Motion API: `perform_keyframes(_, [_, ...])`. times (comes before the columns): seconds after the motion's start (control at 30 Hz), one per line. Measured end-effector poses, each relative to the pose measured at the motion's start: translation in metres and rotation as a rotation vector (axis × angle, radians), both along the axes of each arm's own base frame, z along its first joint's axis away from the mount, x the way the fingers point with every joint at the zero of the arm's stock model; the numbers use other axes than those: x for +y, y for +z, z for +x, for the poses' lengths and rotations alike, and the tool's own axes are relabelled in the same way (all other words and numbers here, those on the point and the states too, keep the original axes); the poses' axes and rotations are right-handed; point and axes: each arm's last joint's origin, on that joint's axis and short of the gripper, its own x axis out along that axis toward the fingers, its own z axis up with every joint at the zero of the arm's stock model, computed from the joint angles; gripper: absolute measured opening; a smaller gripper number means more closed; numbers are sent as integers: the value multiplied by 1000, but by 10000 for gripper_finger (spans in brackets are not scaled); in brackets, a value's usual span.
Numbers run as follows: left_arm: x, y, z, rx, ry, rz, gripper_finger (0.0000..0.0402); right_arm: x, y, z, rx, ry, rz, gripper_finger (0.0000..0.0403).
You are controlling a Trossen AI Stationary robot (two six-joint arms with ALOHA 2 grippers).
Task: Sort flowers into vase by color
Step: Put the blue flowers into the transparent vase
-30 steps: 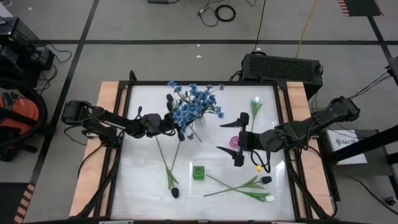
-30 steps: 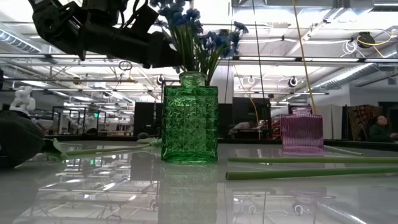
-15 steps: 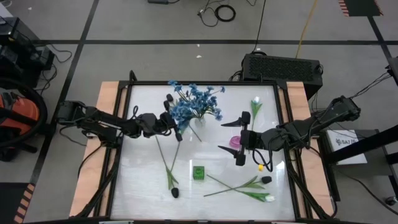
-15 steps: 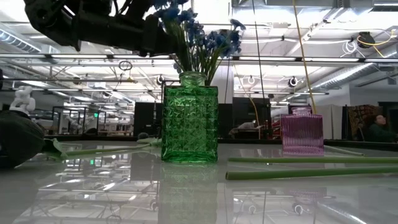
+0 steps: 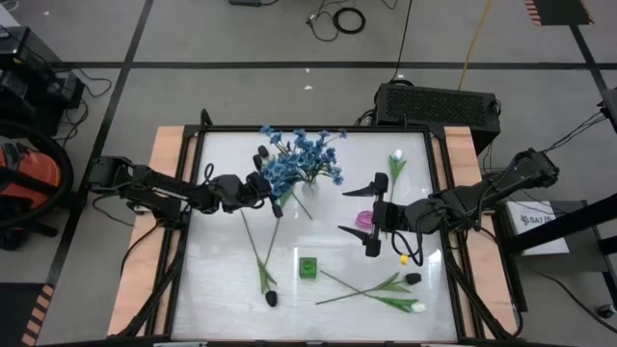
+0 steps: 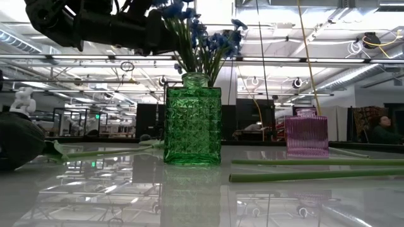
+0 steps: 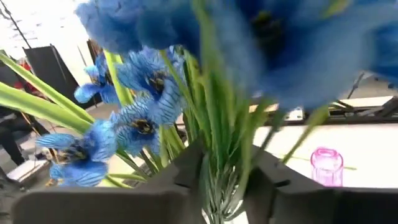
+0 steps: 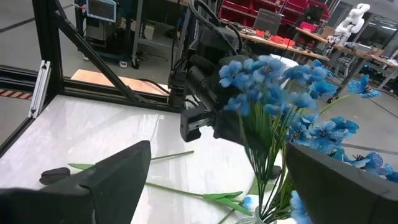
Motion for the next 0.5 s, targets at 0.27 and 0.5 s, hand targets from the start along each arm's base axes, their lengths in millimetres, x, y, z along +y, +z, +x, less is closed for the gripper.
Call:
perform_keyframes(0.27, [6,-14,-1,133,33,-49,229,0,-1,0,10,0,-4,363])
perform_keyframes(0.5, [6,-22,-3,223,34,-41,277,0,-2,0,16,0,-7,363])
